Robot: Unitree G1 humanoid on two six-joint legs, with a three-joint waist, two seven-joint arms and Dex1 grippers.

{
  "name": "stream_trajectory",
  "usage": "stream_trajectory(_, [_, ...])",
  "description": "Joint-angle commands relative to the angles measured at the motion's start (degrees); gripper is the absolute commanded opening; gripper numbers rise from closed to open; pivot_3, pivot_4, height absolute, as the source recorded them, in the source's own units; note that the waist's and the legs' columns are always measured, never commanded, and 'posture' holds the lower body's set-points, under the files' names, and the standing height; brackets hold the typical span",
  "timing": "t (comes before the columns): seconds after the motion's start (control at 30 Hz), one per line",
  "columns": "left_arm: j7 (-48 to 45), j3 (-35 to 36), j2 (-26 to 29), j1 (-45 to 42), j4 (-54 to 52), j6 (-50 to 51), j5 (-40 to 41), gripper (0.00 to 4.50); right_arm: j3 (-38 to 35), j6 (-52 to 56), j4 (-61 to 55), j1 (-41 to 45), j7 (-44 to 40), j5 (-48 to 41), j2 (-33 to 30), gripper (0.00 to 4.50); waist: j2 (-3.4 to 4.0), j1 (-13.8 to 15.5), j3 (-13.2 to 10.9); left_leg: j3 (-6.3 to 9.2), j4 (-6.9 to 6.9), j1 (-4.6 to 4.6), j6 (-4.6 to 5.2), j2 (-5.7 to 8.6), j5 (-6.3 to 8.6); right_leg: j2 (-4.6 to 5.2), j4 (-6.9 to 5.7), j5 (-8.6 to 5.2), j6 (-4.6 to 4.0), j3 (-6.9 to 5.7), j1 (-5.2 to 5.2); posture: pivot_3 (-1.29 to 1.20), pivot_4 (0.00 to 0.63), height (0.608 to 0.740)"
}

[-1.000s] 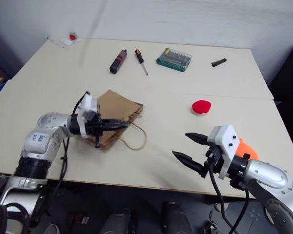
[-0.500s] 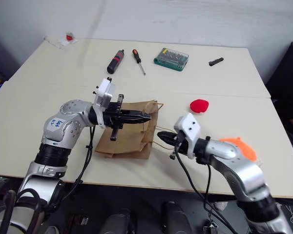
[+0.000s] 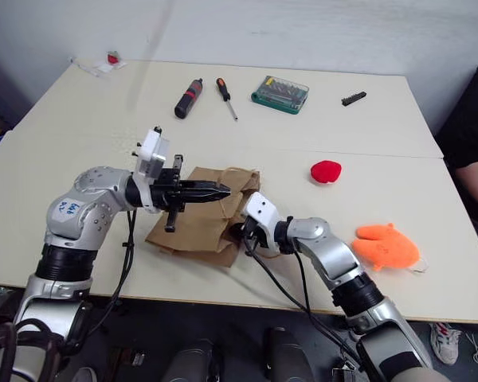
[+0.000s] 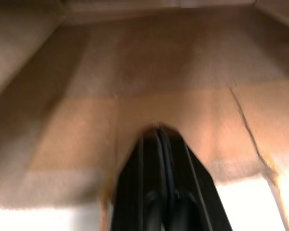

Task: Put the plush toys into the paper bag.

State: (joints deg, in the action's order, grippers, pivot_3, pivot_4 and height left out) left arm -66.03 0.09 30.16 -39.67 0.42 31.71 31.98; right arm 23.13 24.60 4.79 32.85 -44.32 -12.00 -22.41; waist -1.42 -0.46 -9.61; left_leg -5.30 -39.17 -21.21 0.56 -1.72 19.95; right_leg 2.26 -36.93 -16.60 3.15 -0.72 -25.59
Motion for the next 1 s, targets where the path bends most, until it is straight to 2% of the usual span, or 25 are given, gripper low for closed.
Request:
stream_trajectory(0.03, [8.3, 12.2, 2.3, -0.3, -1.8, 5.0, 6.4, 0.00, 2.7, 0.8, 1.6, -1.2, -0.2, 4.8, -0.7, 0.04, 0.00, -0.3, 0.0, 0.02, -0.02, 0.01, 0.00, -0.01, 0.00, 0.01, -0.03, 0.00, 0.00, -0.01, 0.00, 0.00, 0.150, 0.740])
stream_trajectory(0.23, [18.9, 20.6, 2.4, -0.7, -3.1, 12.4, 12.9, 0.00, 1.6, 1.8, 0.8, -2.6, 0.0, 5.7, -0.9, 0.04, -0.06, -0.4, 0.1, 0.16, -0.02, 0.08, -0.01, 0.06, 0.00, 0.16, -0.13, 0.00, 0.00, -0.16, 0.10, 0.00, 0.150, 0.740])
stream_trajectory(0.37, [19.9, 16.8, 1.3, 1.6, -6.4, 12.9, 12.2, 0.00, -1.0, 2.1, -2.0, -4.0, 0.7, 4.4, -0.2, 0.04, -0.09, -0.1, 0.2, 0.19, -0.03, 0.08, -0.02, 0.09, 0.01, 0.17, -0.14, 0.00, 0.00, -0.19, 0.11, 0.00, 0.150, 0.740])
stream_trajectory(0.5, [19.4, 12.8, -0.4, 2.0, -7.9, 12.9, 12.1, 0.00, -9.2, 4.4, -12.1, -6.3, 1.9, -3.1, 1.9, 0.04, -0.09, 0.3, 0.2, 0.18, -0.03, 0.03, -0.03, 0.11, 0.01, 0.17, -0.13, 0.00, 0.00, -0.20, 0.11, 0.00, 0.150, 0.740])
stream_trajectory(0.6, [18.6, 11.3, -0.5, 2.0, -8.0, 12.9, 12.5, 0.00, -15.9, 10.6, -20.9, -8.5, 4.0, -8.5, 1.0, 0.04, -0.05, 0.2, 0.1, 0.12, -0.04, 0.01, -0.03, 0.11, 0.01, 0.17, -0.10, 0.00, 0.00, -0.19, 0.07, 0.00, 0.150, 0.740])
stream_trajectory(0.73, [17.2, 10.6, 0.4, 2.4, -8.3, 14.0, 13.3, 0.00, -32.6, 25.4, -37.3, -14.5, 10.6, -20.2, -2.4, 0.04, -0.01, 0.4, 0.1, 0.15, 0.01, 0.01, -0.07, 0.06, 0.04, 0.13, -0.10, 0.00, 0.00, -0.21, 0.04, 0.00, 0.150, 0.740])
stream_trajectory(0.83, [16.5, 10.5, 1.0, 3.2, -8.6, 14.4, 13.6, 0.00, -47.7, 33.6, -44.0, -20.4, 16.1, -27.2, -4.3, 0.62, -0.02, 0.6, 0.1, 0.17, 0.01, 0.01, -0.06, 0.08, 0.04, 0.15, -0.05, 0.00, 0.00, -0.22, 0.09, 0.00, 0.150, 0.740])
stream_trajectory(0.9, [16.1, 10.6, 1.3, 3.9, -8.6, 14.2, 13.5, 0.00, -57.3, 37.2, -45.9, -25.2, 19.6, -28.0, -5.8, 1.30, -0.02, 0.6, 0.1, 0.17, 0.02, -0.01, -0.06, 0.08, 0.04, 0.15, 0.00, 0.00, 0.00, -0.21, 0.11, 0.00, 0.150, 0.740])
stream_trajectory(1.0, [15.9, 10.5, 1.4, 4.7, -8.7, 14.1, 13.6, 0.00, -64.3, 40.0, -46.5, -30.2, 23.4, -28.2, -6.6, 2.38, -0.02, 0.5, 0.1, 0.09, 0.04, 0.01, -0.05, 0.09, 0.04, 0.12, 0.03, 0.00, 0.00, -0.13, 0.11, 0.00, 0.150, 0.740])
